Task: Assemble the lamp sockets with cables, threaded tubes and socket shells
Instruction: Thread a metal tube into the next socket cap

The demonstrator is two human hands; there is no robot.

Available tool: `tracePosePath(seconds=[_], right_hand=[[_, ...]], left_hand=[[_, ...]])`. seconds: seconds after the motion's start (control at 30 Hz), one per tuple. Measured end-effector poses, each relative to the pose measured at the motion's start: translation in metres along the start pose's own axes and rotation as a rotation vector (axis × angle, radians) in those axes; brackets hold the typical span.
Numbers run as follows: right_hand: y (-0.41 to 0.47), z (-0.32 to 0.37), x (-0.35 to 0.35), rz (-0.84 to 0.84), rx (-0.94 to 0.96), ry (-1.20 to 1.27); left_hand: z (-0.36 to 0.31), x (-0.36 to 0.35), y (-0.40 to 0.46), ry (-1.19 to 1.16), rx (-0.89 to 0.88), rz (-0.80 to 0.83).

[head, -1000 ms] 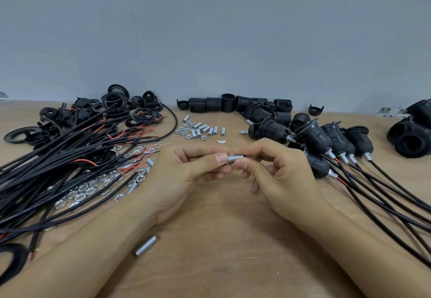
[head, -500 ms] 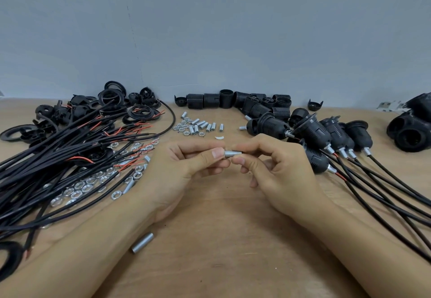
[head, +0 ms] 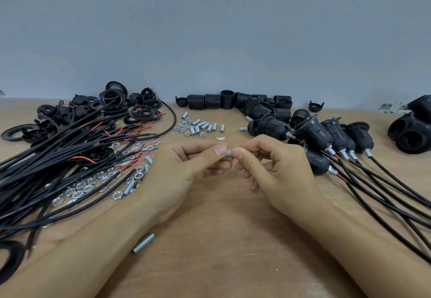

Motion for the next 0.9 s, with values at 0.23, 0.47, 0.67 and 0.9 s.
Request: tracePosePath(seconds=[0.23, 0.47, 0.67, 0.9], right_hand=[[0.0001, -0.0027, 0.0004, 0.018, -0.012, 0.044], [0.0005, -0.0021, 0.003, -0.004, 0.022, -0.057], [-0.0022, 0.003, 0.001, -0.074, 0.192, -0.159], [-0.001, 0.0033, 0.0058, -0.028, 0.113, -0.109]], left_hand=[[0.0018, 0.0008, 0.0003, -0.006, 0.027, 0.022], [-0.0011, 0.0006, 0.0006, -0.006, -0.016, 0.038], [-0.0021, 0.0029, 0.0017, -0.039, 0.009, 0.037], [-0.003, 0.0024, 0.0008, 0.004, -0.092, 0.048]])
Point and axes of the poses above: each hand's wrist, its own y-axis towards the middle knuckle, its own x-axis out of the back of the hand, z = x × y, the point moved 2 cm from there along y, towards the middle knuckle, and after that the axes turned 10 degrees about -x, right-handed, at the moved point
